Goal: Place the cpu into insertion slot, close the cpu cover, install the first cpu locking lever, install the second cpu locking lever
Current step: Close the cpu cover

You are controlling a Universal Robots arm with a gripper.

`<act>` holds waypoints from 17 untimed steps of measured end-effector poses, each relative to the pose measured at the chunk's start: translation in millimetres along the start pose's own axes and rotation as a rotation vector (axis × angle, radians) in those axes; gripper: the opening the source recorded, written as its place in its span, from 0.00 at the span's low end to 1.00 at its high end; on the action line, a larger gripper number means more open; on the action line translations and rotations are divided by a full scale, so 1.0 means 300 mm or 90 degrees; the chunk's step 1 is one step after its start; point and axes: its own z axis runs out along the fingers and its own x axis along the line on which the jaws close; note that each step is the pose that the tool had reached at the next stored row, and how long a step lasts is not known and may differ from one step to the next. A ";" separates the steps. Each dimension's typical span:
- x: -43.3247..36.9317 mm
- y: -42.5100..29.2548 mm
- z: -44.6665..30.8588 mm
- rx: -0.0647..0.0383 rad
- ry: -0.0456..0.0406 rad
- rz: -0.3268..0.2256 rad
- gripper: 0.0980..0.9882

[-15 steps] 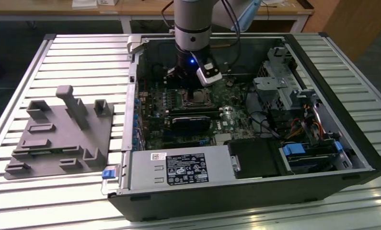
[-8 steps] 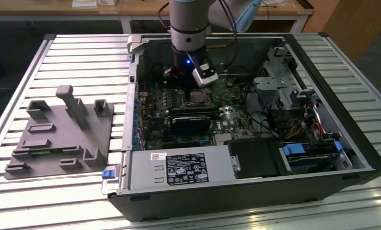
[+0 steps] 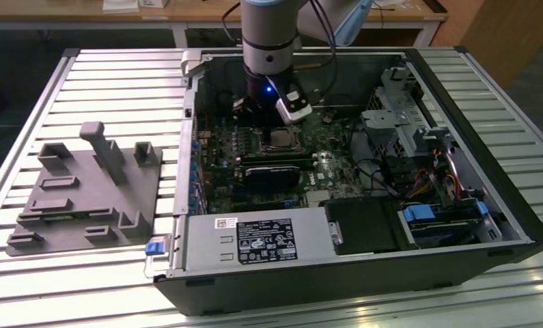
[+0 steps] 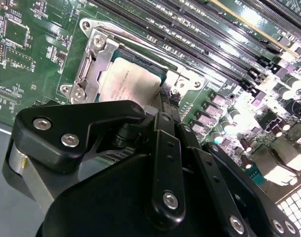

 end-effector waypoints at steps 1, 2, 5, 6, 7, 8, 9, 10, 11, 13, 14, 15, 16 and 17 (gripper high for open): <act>0.000 0.000 0.001 0.000 0.0000 0.000 0.01; 0.000 0.001 0.002 0.000 0.0001 0.000 0.01; 0.001 0.004 0.005 0.000 0.0000 0.000 0.01; 0.001 0.006 0.006 0.000 0.0000 0.000 0.01; 0.002 0.007 0.007 0.000 0.0000 0.000 0.01; 0.003 0.008 0.008 0.000 0.0001 0.000 0.01; 0.004 0.008 0.009 0.000 0.0001 0.000 0.01; 0.004 0.008 0.011 0.000 0.0001 0.000 0.01; 0.004 0.009 0.013 0.000 0.0001 0.000 0.01; 0.004 0.009 0.016 0.000 0.0001 0.000 0.01; 0.004 0.008 0.016 0.000 0.0002 0.000 0.01; 0.004 0.008 0.016 0.000 0.0002 0.000 0.01; 0.004 0.009 0.016 0.000 0.0001 0.000 0.01; 0.004 0.009 0.017 0.000 0.0001 0.000 0.01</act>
